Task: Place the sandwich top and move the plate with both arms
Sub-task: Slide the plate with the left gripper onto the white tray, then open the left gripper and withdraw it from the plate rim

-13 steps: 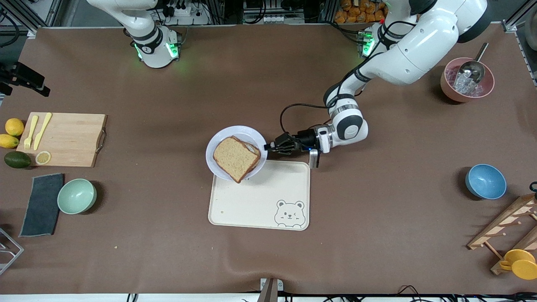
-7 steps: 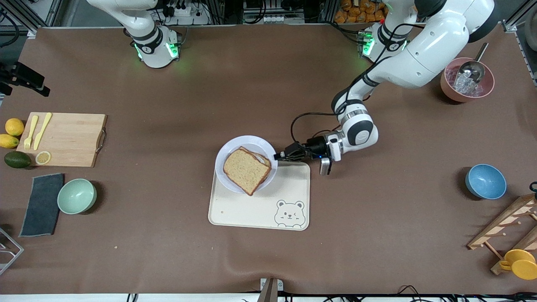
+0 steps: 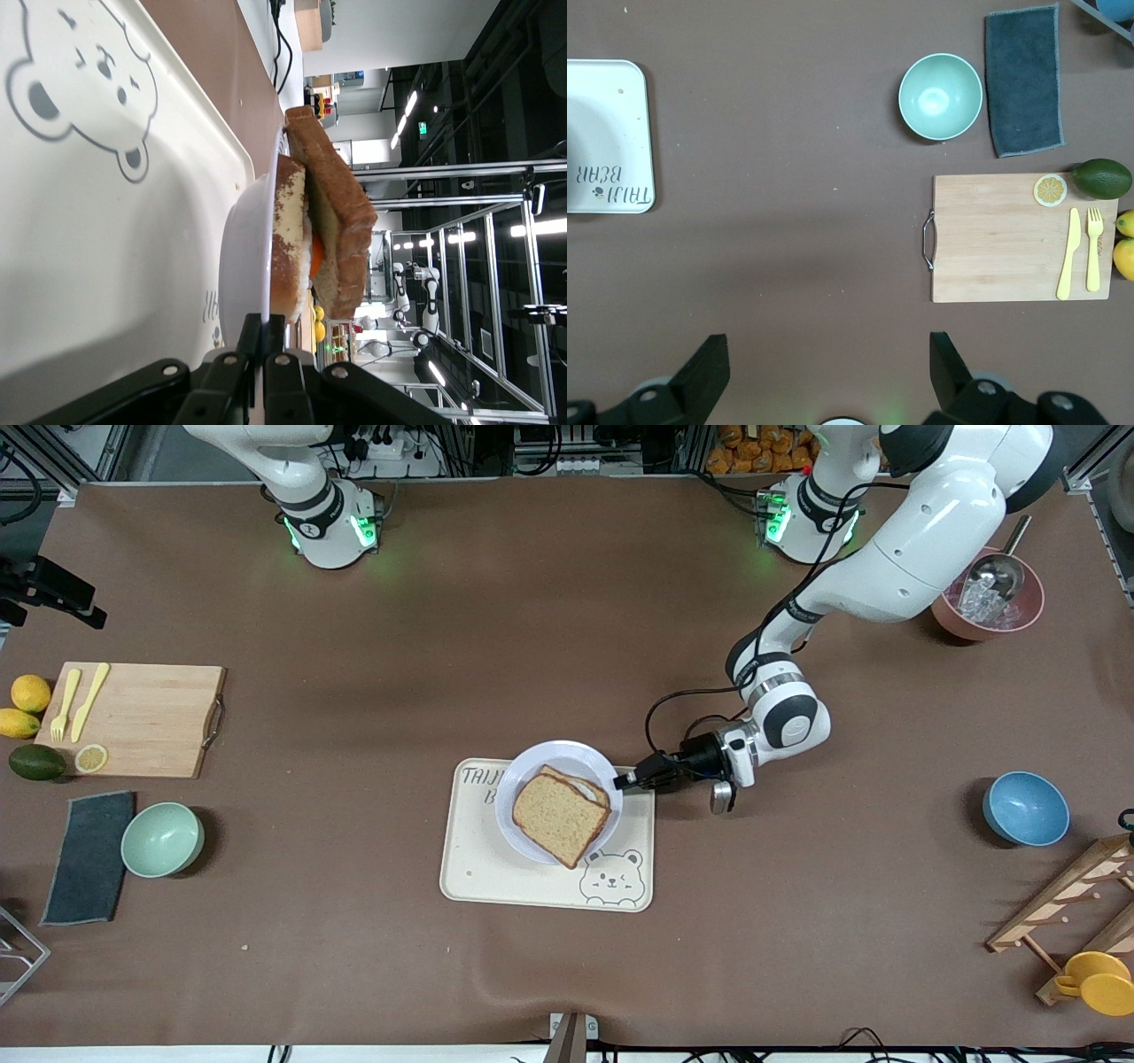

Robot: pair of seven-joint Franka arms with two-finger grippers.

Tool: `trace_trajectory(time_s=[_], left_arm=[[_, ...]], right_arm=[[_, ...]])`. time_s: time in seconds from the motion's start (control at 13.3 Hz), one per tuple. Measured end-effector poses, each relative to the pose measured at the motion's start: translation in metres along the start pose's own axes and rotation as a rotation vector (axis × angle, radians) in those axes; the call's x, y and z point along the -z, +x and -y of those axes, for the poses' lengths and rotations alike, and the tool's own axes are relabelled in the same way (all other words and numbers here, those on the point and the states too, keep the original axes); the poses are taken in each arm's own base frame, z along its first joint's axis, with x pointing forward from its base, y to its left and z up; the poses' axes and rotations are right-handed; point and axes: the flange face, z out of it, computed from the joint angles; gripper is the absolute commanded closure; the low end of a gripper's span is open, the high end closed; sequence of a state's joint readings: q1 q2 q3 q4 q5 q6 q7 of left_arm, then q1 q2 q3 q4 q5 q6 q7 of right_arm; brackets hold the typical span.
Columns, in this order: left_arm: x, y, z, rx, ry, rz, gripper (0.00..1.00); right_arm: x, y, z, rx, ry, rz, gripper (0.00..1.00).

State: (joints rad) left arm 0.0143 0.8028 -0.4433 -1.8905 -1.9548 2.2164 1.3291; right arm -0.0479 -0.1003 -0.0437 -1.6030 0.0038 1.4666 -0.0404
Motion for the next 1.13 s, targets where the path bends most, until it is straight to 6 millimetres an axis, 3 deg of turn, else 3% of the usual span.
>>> trace_trajectory(time_s=[0.45,0.53,0.6,0.68,0.9,1.13], left_arm=[[0.01,0.025,0.037,-0.022,0.031,-0.007,1.0],[0.012,0.028,0.039,-0.024,0.035,-0.01,0.68],[0.013,0.029,0.039,-0.018,0.036,-0.012,0.24],[0.013,0.029,0.039,0.005,0.035,-0.012,0.0],[0.015,0.031,0.04,0.032,0.046,0.01,0.0],[0.021,0.037,0.038,0.041,0.048,0.02,0.0]], right_arm=[[-0.006,0.0,0.001,0.004,0.001,0.028,0.0],[-0.007,-0.002,-0.001,-0.001,0.001,0.038,0.0],[-0.007,-0.003,-0.006,-0.011,0.002,0.042,0.0],[-0.007,-0.003,-0.011,-0.021,0.003,0.043,0.0],[-0.009,-0.006,-0.014,-0.026,0.006,0.07,0.0],[-0.011,-0.006,0.001,0.001,0.005,0.076,0.0]])
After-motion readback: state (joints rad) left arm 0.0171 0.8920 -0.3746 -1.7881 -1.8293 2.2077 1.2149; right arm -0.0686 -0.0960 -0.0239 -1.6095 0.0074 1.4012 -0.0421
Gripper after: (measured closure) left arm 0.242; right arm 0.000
